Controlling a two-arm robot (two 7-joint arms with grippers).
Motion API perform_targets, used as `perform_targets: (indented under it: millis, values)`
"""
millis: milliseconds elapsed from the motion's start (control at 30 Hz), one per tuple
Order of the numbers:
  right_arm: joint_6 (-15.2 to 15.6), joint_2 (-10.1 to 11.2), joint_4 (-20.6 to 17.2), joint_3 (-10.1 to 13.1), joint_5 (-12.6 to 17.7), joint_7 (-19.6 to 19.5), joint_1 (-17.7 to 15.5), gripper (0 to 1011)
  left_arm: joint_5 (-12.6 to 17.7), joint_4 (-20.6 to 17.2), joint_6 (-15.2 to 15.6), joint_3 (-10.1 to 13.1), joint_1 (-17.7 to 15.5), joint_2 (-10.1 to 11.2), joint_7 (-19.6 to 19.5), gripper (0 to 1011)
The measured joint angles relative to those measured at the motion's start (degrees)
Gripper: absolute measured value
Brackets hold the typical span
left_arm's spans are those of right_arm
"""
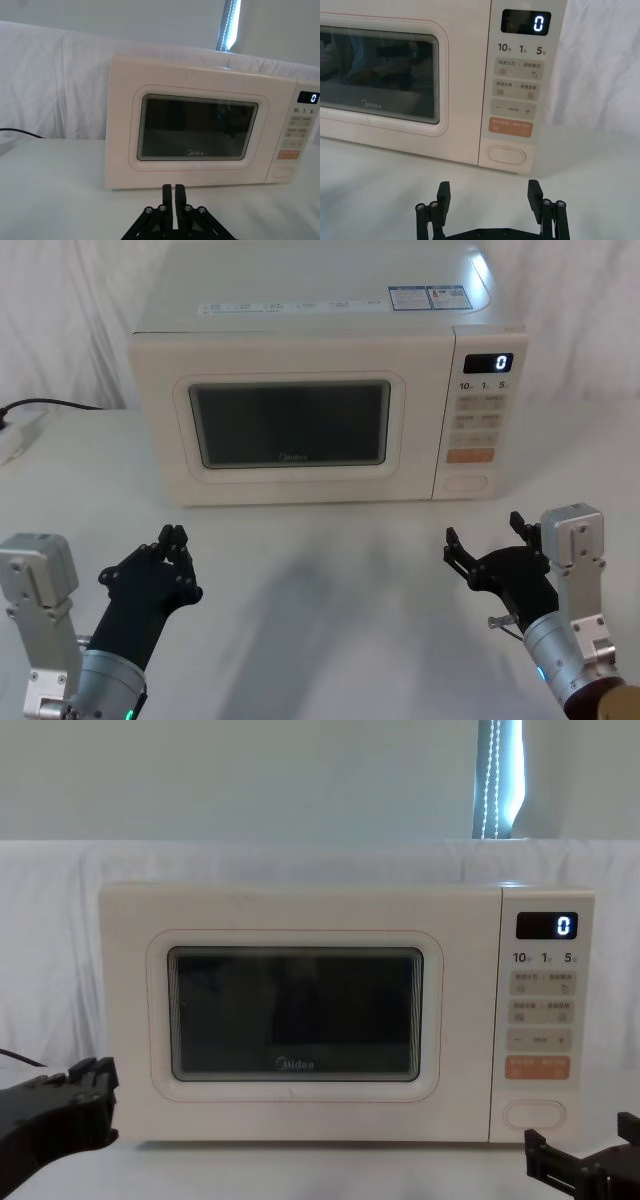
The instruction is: Press the button to open the microwave door with one hand; close the microwave door with the other hand.
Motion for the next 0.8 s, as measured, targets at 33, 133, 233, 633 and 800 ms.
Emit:
perform_targets:
  millis: [33,133,233,633,800]
  values:
    - [0.0,0.0,0.0,0.0,0.0,0.0,0.0,1002,0.0,0.0,0.0,0.0,0.0,0.0,0.0,52]
    - [0.0,0.0,0.0,0.0,0.0,0.0,0.0,1002,0.0,0.0,0.0,0.0,0.0,0.0,0.0,155]
    - [0.0,0.0,0.0,0.0,0.0,0.0,0.0,1002,0.0,0.0,0.0,0.0,0.0,0.0,0.0,226]
    - [0.0,0.0,0.0,0.0,0.0,0.0,0.0,1002,0.0,0.0,0.0,0.0,0.0,0.0,0.0,603]
    - [0.0,0.0,0.0,0.0,0.0,0.0,0.0,1002,-0.01,0.0,0.0,0.0,0.01,0.0,0.0,781]
